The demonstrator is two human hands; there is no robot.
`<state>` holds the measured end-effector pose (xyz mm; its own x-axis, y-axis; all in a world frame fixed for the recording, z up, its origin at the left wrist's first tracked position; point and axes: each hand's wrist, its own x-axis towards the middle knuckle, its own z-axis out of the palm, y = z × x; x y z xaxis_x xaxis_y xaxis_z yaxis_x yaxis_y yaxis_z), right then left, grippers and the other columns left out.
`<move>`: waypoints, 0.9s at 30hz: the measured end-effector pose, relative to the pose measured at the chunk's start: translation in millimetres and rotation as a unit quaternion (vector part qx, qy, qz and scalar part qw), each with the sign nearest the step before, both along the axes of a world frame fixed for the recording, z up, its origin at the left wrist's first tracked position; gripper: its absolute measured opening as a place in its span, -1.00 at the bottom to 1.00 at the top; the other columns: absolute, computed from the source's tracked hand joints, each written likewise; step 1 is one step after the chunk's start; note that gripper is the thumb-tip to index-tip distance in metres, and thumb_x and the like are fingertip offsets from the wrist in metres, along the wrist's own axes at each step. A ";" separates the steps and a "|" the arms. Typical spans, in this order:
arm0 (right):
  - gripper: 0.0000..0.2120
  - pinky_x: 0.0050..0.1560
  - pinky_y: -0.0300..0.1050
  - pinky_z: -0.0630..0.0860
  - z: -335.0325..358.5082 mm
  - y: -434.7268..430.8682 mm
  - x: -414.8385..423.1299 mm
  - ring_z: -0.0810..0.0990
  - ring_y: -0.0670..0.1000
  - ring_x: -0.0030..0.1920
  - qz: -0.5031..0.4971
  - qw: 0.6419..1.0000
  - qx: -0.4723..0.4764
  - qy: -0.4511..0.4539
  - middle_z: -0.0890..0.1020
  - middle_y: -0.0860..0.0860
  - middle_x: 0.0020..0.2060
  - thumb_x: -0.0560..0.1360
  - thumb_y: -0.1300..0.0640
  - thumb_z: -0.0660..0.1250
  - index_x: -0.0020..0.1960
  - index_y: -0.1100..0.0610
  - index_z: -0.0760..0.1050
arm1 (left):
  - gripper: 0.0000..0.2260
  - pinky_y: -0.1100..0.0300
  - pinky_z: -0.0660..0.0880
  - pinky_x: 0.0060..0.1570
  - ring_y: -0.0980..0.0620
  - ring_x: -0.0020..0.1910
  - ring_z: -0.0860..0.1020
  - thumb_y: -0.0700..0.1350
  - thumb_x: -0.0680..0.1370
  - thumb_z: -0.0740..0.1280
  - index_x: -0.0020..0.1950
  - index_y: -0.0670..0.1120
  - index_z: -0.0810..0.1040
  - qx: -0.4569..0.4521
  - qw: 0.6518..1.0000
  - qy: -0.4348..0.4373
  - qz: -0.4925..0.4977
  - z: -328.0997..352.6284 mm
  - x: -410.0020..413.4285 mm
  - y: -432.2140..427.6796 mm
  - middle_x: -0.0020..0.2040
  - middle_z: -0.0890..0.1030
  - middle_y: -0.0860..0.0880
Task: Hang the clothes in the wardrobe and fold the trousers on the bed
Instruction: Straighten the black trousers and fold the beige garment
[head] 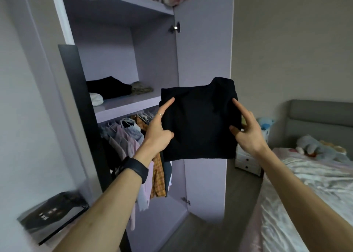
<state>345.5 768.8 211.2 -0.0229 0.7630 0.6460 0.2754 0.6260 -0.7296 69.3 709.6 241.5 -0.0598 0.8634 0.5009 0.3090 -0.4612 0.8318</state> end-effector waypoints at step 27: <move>-0.18 0.26 -0.48 0.38 49.4 472.0 -189.9 0.36 -0.35 0.34 0.228 0.972 0.055 -0.032 0.37 -0.19 0.39 0.53 0.48 0.31 0.47 -0.34 0.27 | -0.08 0.21 0.55 0.14 0.16 0.34 0.50 -0.56 0.38 0.39 0.44 0.34 0.40 -0.012 0.992 -0.021 0.124 44.3 -163.0 352.8 0.42 0.47 0.07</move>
<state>155.6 1240.8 260.6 -0.3855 0.5905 0.7090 -0.0053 0.7670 -0.6417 -93.7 1062.5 285.8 -0.2919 0.8308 0.4739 0.3763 -0.3557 0.8555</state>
